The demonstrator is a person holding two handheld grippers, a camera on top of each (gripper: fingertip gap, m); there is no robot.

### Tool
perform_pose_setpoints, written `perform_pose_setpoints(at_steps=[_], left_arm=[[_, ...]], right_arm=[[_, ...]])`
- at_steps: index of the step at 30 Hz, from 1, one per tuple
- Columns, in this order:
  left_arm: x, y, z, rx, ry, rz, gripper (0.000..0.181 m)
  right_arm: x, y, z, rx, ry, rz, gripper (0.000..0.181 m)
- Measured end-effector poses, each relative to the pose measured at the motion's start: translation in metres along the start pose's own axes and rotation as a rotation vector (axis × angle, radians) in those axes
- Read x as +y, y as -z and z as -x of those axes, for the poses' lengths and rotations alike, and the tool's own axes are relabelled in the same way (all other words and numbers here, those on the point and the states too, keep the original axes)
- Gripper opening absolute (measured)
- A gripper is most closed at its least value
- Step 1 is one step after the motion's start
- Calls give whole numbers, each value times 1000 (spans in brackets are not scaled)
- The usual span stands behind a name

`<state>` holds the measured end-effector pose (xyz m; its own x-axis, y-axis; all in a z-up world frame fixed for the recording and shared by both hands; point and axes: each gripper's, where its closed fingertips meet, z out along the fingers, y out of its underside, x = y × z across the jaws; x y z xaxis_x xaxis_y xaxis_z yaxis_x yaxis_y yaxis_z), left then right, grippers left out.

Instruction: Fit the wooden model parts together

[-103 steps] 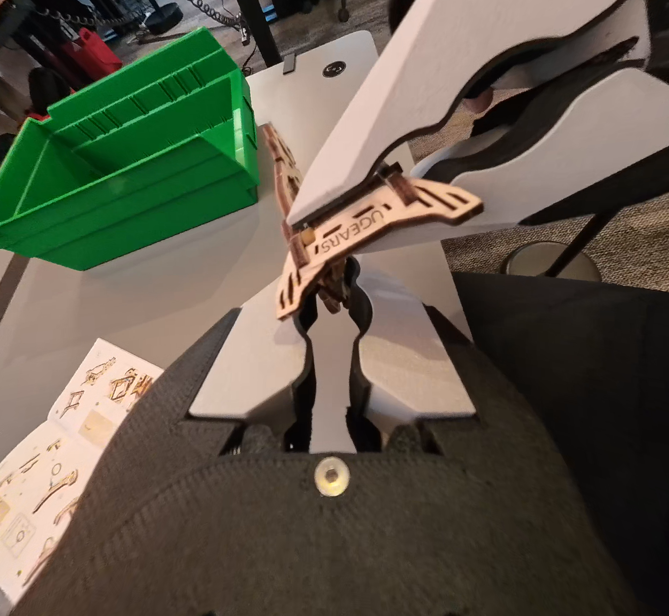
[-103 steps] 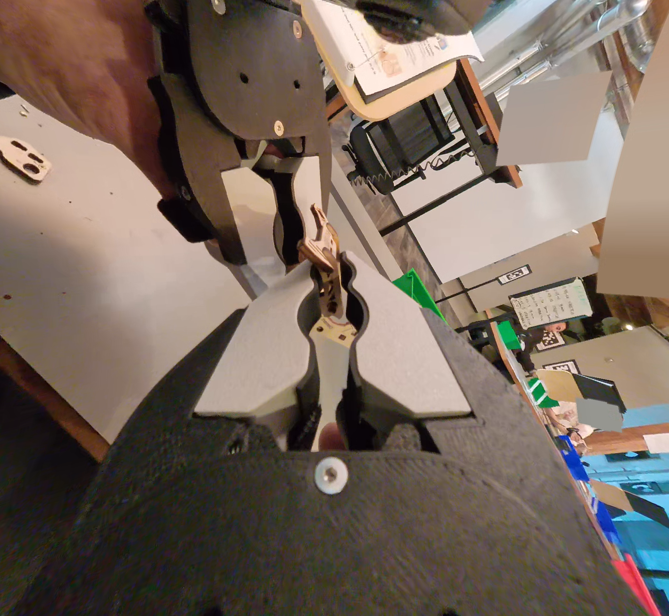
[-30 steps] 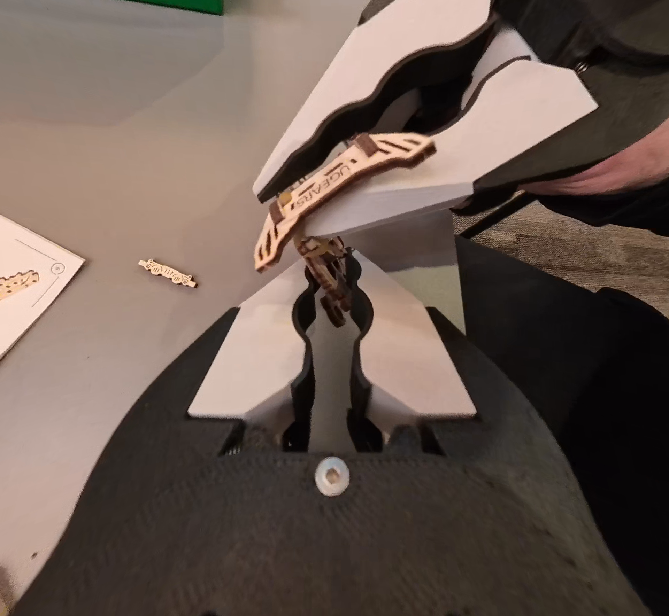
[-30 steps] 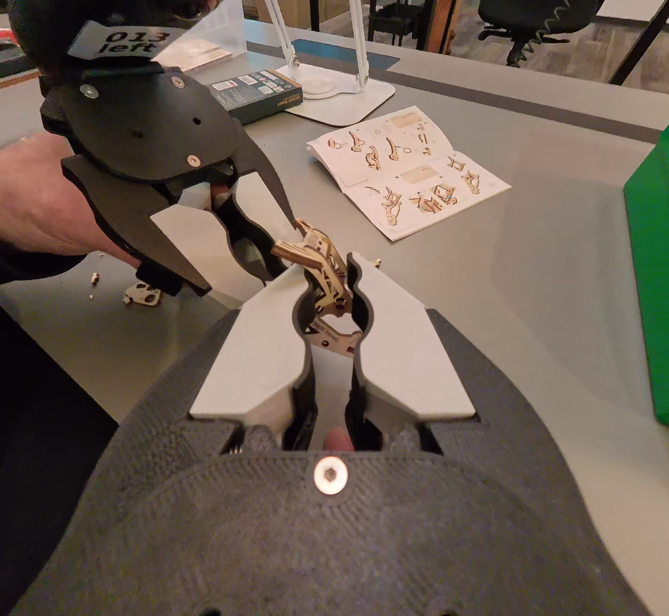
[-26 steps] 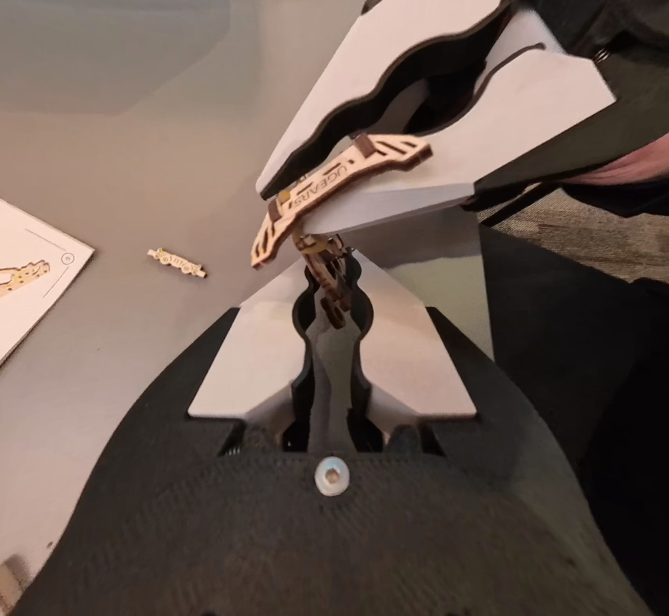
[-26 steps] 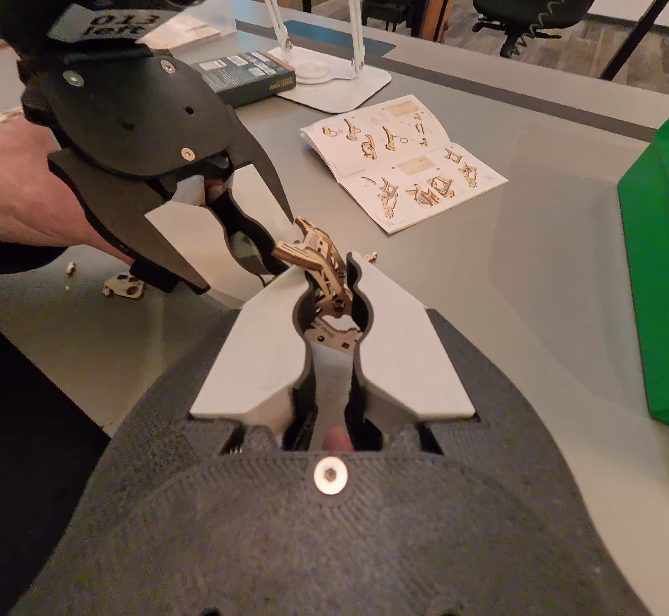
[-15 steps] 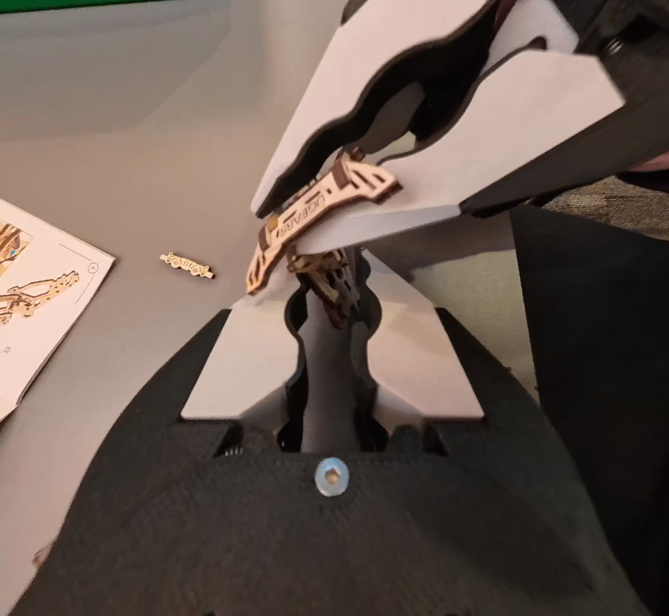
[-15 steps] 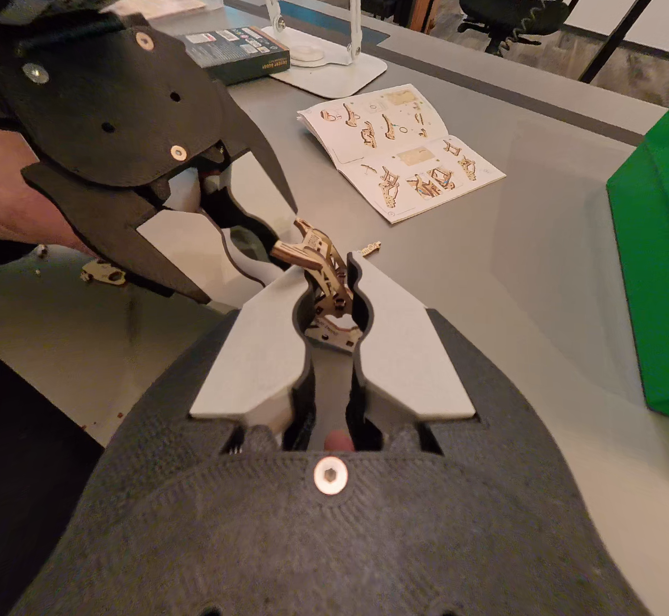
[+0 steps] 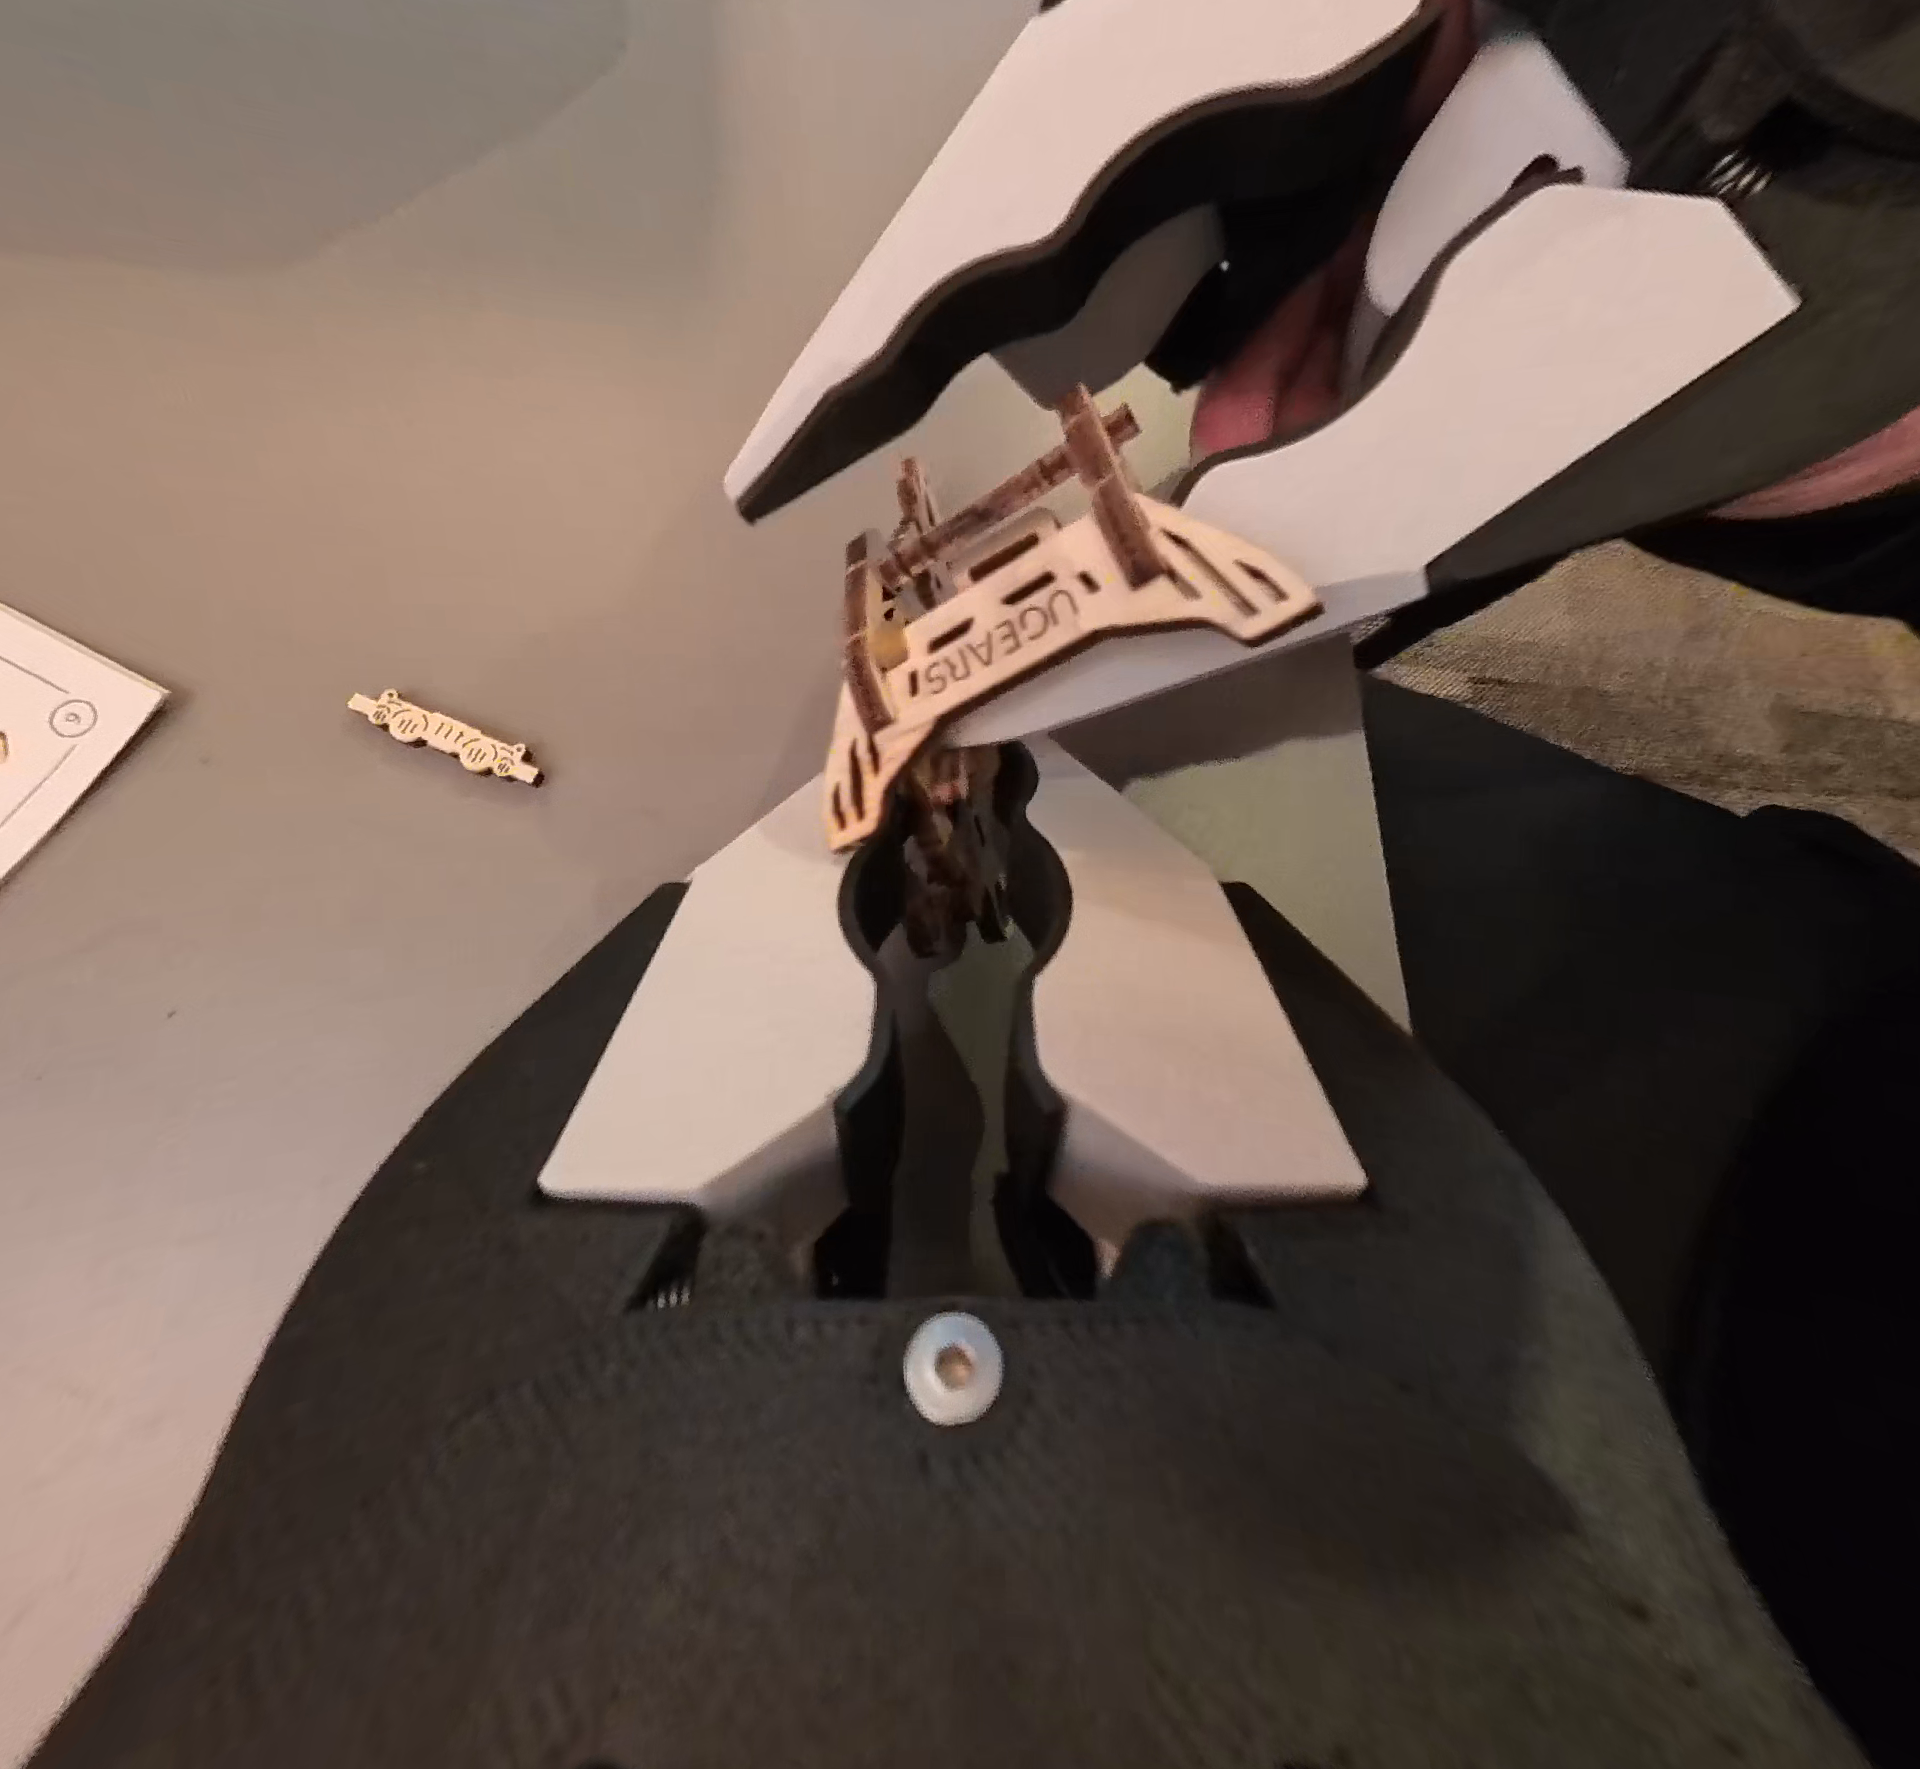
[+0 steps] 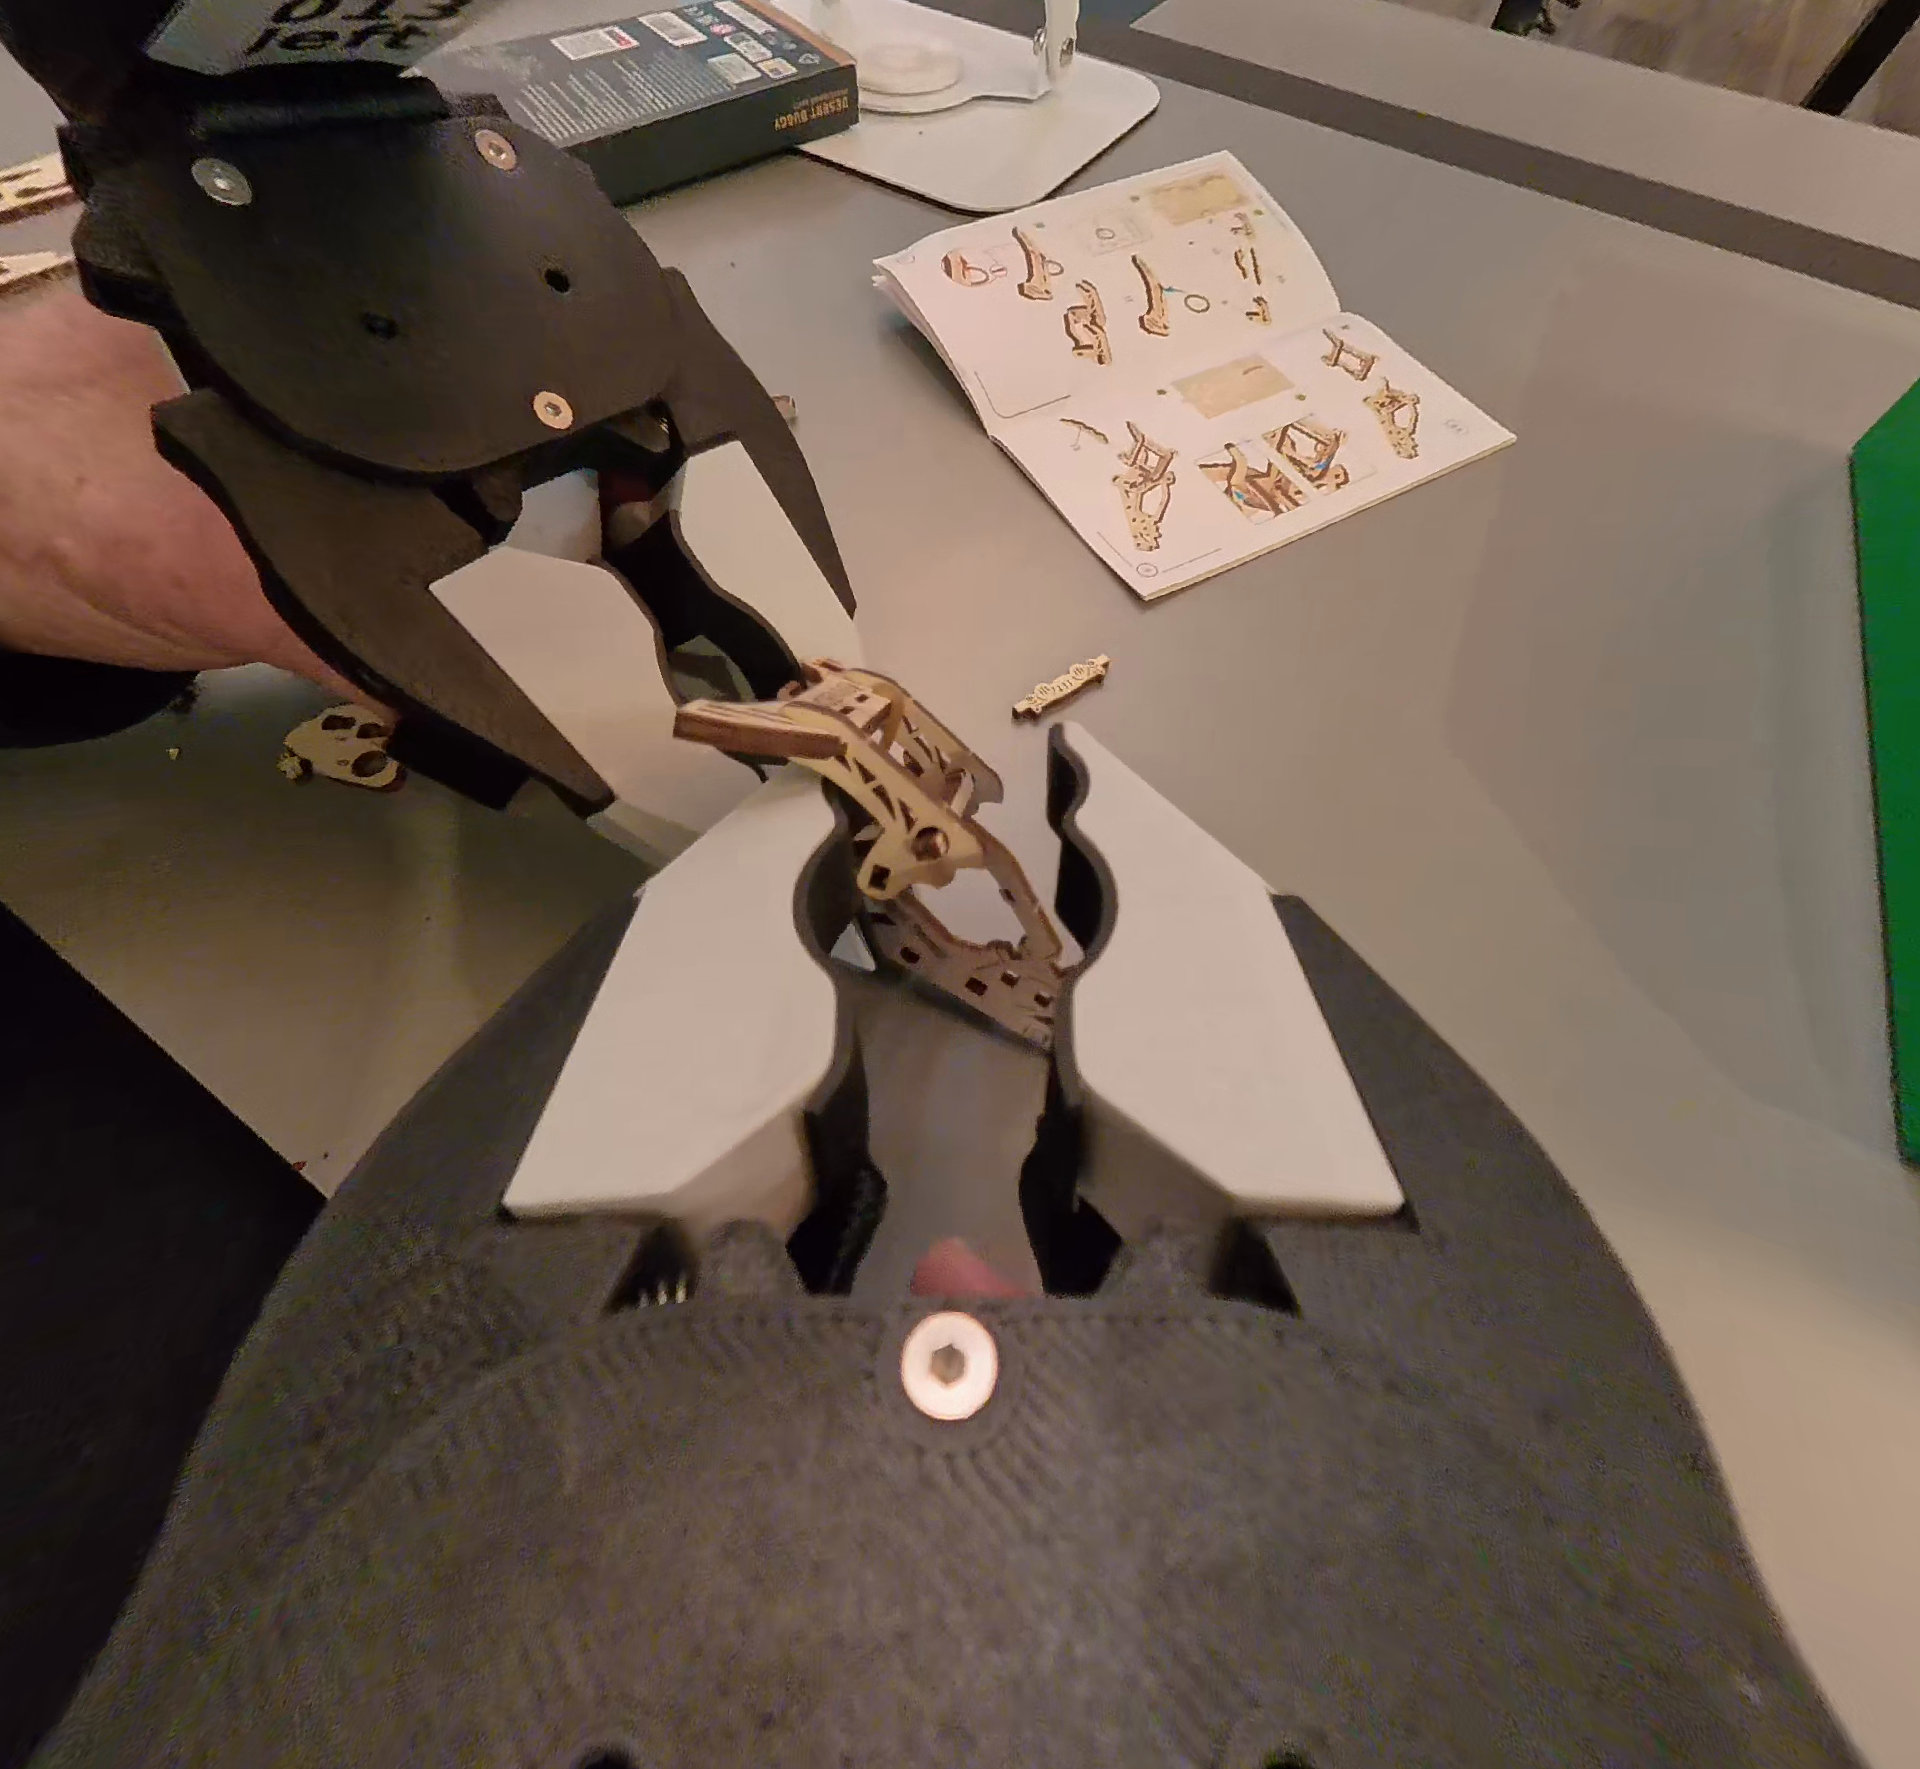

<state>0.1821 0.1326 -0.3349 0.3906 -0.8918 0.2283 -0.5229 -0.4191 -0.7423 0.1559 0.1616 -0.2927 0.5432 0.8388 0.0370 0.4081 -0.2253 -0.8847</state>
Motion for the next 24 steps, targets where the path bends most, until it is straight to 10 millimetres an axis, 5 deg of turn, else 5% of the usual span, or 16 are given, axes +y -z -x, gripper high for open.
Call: perform_pose_setpoints(at_steps=[24], left_arm=[[-7, 3, 2, 92, 200, -64, 10]], right_arm=[[3, 12, -12, 215, 29, 44, 58]])
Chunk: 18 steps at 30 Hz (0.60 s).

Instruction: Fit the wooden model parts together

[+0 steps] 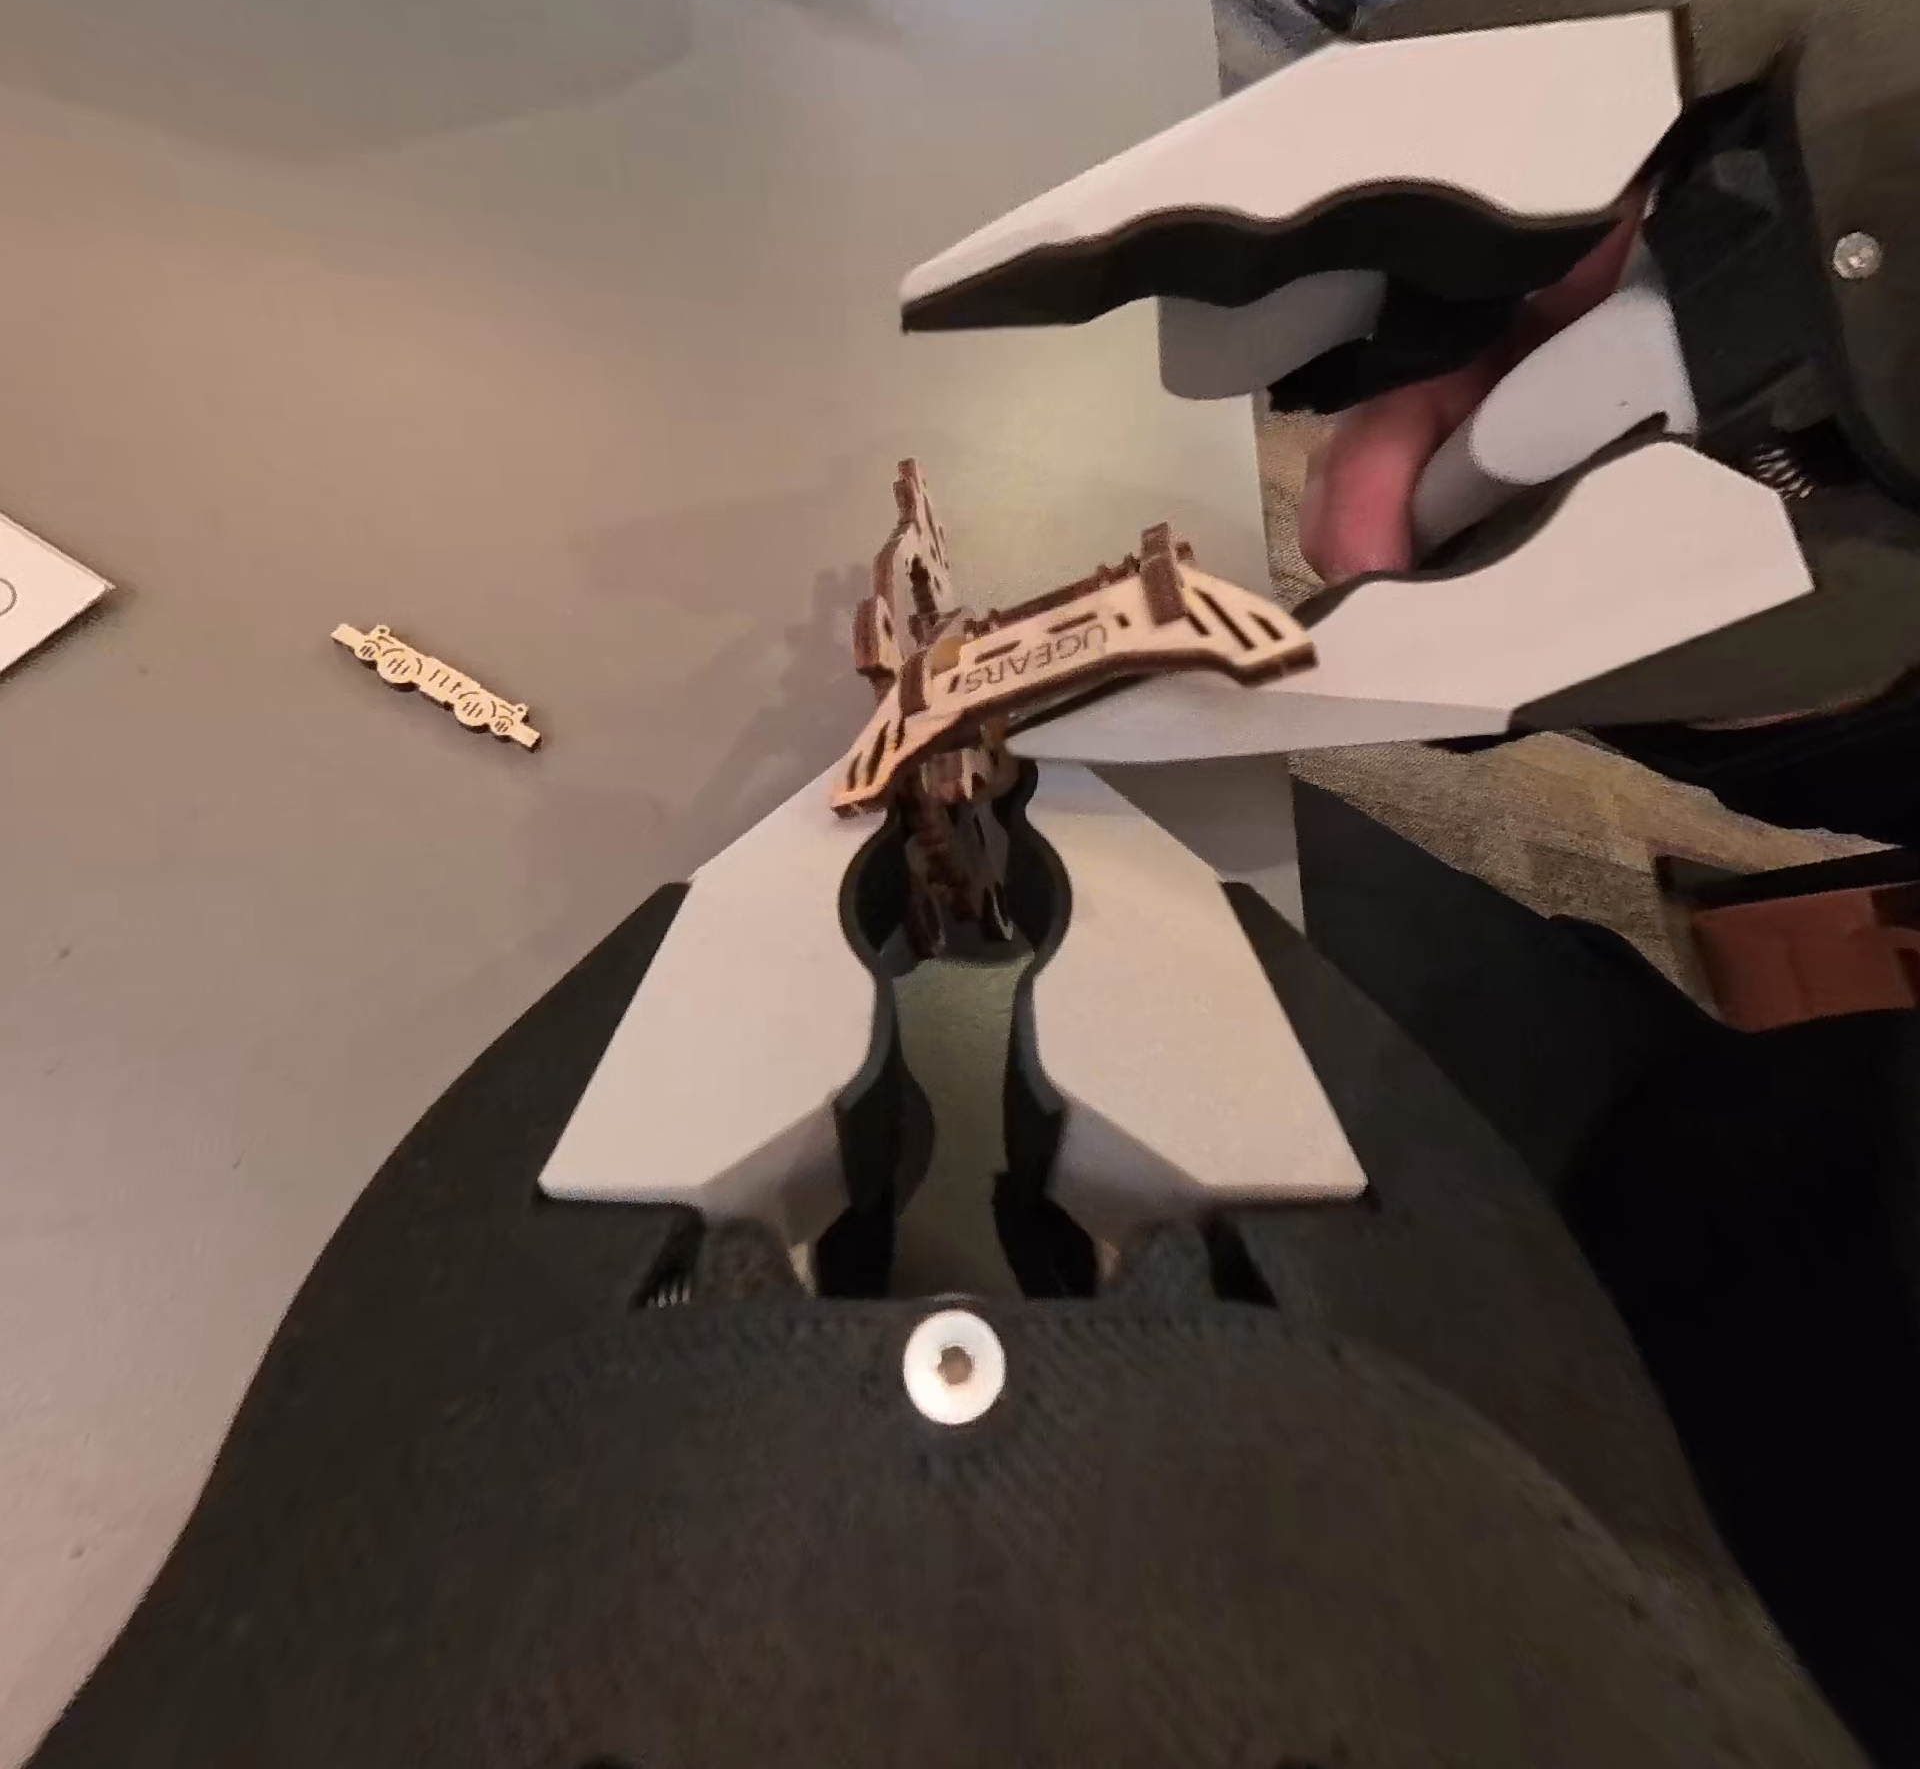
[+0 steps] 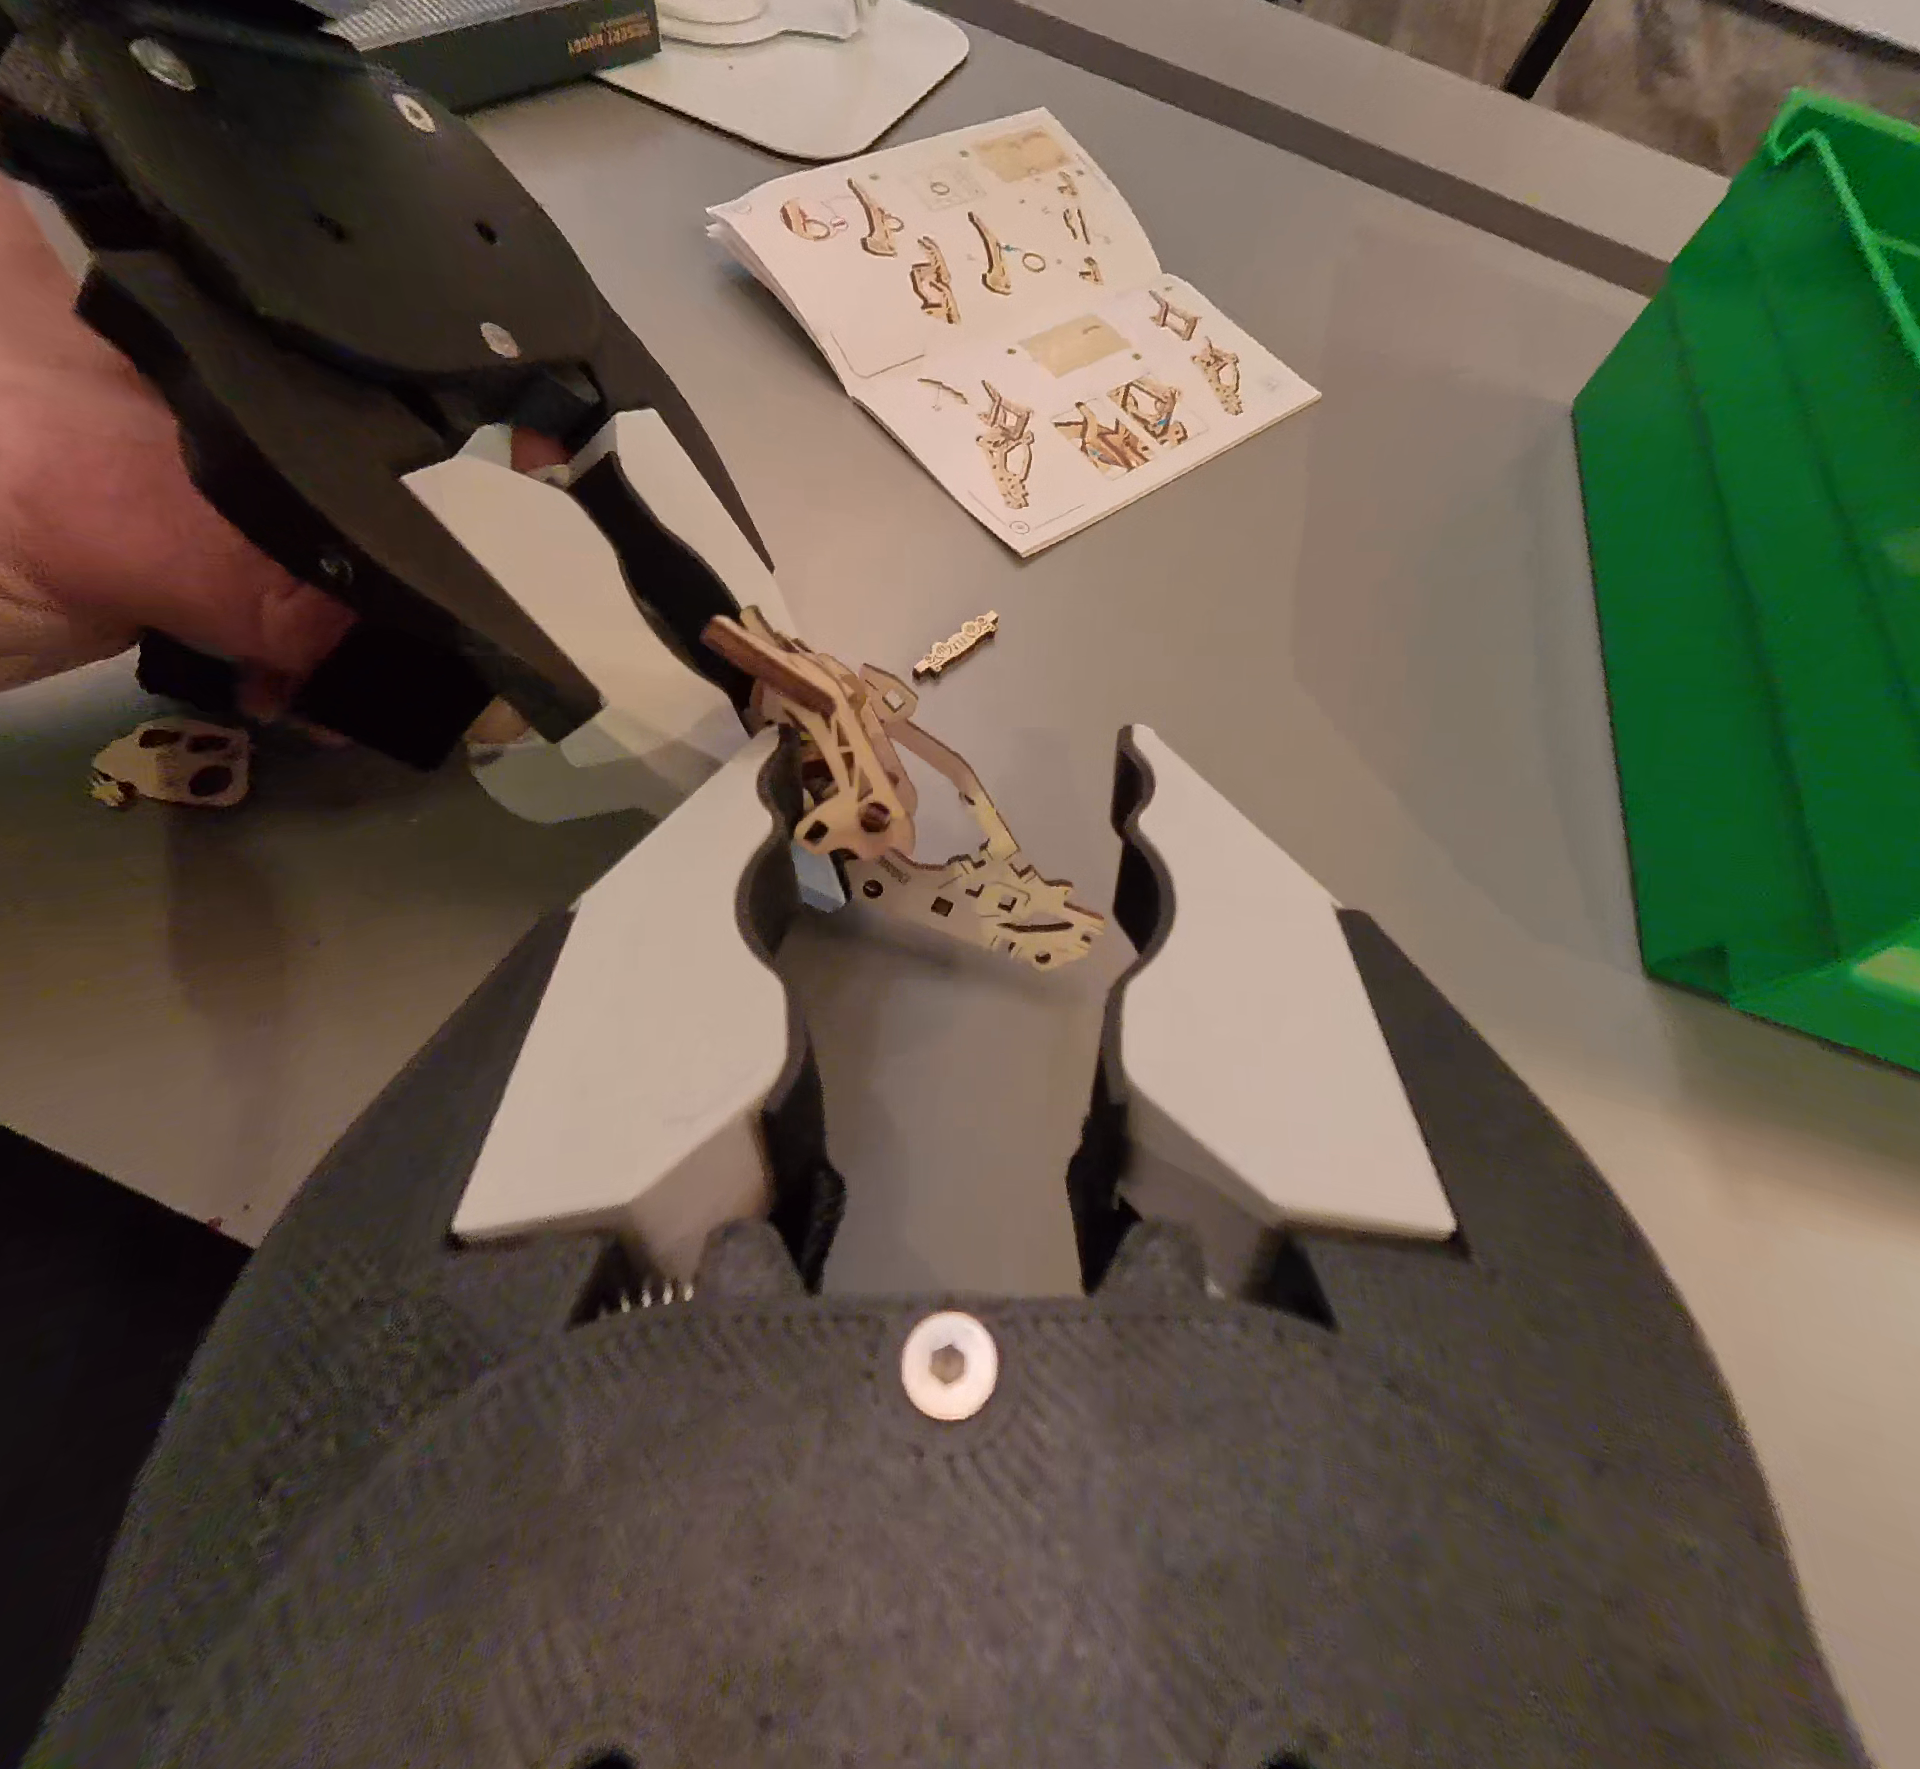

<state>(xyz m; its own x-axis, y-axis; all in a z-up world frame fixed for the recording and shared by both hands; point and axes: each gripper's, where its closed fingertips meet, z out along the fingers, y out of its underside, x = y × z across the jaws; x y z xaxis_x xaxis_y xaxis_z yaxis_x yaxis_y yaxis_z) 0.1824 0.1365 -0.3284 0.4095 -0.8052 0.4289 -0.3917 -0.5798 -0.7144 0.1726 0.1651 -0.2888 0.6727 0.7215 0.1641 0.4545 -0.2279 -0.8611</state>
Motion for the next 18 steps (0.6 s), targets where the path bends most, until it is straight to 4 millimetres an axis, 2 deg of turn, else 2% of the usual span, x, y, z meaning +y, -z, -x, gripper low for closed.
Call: perform_pose_setpoints(at_steps=[5, 9, 12, 14, 17, 18], left_arm=[[-1, 2, 0, 21, 37, -14, 10], [-3, 4, -1, 39, 44, -25, 10], [-4, 5, -3, 44, 24, -29, 10], [-6, 6, -6, 55, 2, -32, 10], [-6, 6, -9, 60, -40, -31, 10], [-9, 7, -13, 71, -66, -49, 10]], right_arm=[[5, 6, 2, -17, 2, 21, 52], [15, 15, 12, -96, 27, 65, 66], [14, 25, 18, -181, 37, 63, 62], [7, 32, 19, -250, 23, 39, 48], [5, 32, 19, -355, 15, 42, 42], [5, 31, 20, -402, 4, 40, 45]])
